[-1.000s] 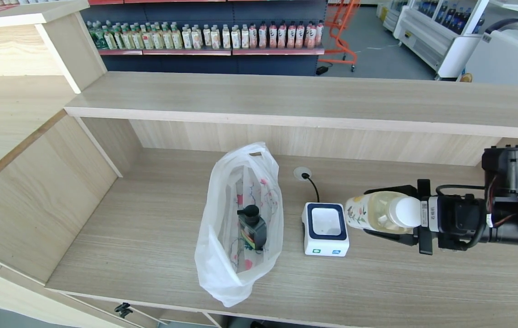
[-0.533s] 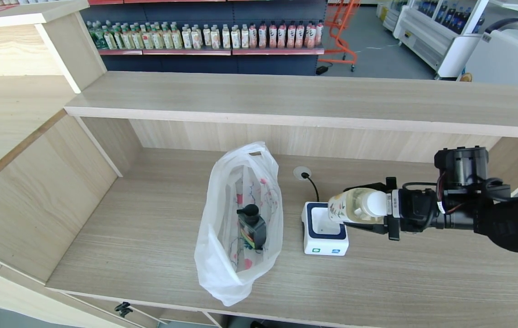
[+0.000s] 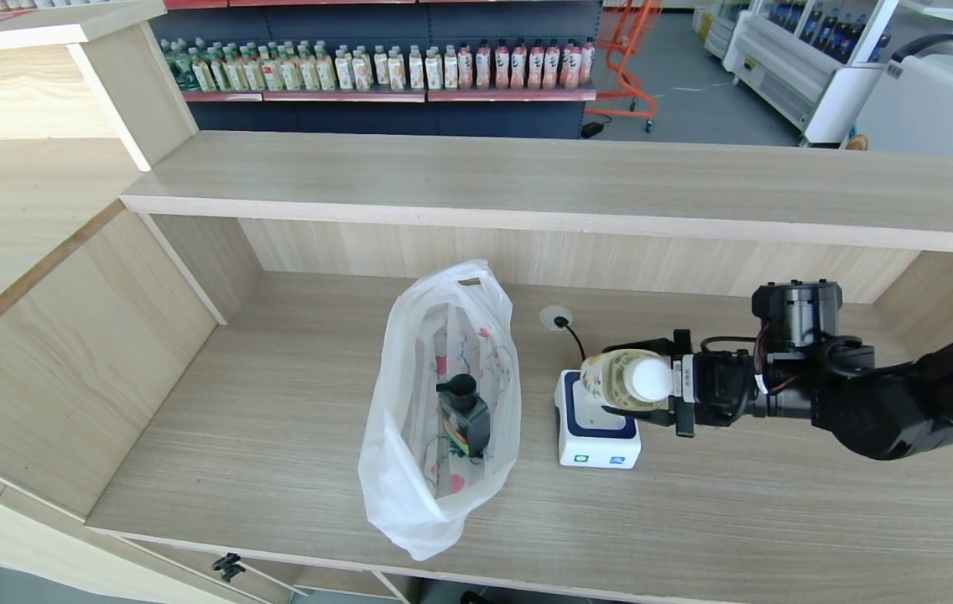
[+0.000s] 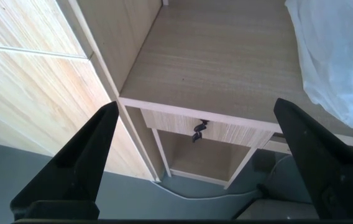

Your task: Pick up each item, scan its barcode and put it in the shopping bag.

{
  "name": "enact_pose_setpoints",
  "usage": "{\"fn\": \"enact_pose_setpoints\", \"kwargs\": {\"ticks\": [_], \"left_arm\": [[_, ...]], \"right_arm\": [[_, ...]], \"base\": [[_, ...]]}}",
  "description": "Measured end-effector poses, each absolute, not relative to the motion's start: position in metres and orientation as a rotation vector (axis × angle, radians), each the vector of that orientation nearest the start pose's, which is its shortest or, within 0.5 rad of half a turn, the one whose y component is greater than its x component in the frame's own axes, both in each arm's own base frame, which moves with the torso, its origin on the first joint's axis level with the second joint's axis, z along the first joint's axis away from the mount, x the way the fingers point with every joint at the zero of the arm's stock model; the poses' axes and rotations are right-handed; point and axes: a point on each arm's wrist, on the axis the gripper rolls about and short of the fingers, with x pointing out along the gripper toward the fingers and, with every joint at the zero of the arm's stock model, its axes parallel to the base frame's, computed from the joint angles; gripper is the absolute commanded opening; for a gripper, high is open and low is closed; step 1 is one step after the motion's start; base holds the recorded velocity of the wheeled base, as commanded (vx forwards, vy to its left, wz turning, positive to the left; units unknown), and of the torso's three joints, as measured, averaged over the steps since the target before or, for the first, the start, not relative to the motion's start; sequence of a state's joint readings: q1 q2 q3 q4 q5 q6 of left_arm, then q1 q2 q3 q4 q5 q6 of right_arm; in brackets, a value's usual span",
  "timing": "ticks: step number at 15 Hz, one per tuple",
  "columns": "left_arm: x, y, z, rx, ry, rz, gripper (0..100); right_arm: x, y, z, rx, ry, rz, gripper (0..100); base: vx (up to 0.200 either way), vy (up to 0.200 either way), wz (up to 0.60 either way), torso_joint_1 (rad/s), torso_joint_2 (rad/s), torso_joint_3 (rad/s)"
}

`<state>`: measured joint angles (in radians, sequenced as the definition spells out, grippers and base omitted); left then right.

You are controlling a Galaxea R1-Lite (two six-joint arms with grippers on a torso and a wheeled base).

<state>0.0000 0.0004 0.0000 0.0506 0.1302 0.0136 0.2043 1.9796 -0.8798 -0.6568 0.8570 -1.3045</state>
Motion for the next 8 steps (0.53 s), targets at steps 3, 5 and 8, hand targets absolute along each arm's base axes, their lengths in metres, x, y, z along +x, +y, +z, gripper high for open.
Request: {"fn": "enact_pose_setpoints", "kwargs": {"ticks": [3,5,8], "left_arm": [[-0.023,0.003,0.070,0.017,0.052,0.129,100],[-0.023,0.003,0.070,0.017,0.052,0.130,100],[-0.023,0.003,0.070,0.017,0.052,0.130,100]], "right_arm": [[0.342,0.089,0.112,-0.995,-0.287,1.155,0],[0.340,0.089,0.115,-0.968,-0.274,1.152,0],[0.332,0.087,0.139,-0.816,-0.216,1.124,0]], "base": [[0.000,0.000,0.00,0.000,0.00,0.000],[0.000,0.000,0.00,0.000,0.00,0.000],[0.000,0.000,0.00,0.000,0.00,0.000]]}}
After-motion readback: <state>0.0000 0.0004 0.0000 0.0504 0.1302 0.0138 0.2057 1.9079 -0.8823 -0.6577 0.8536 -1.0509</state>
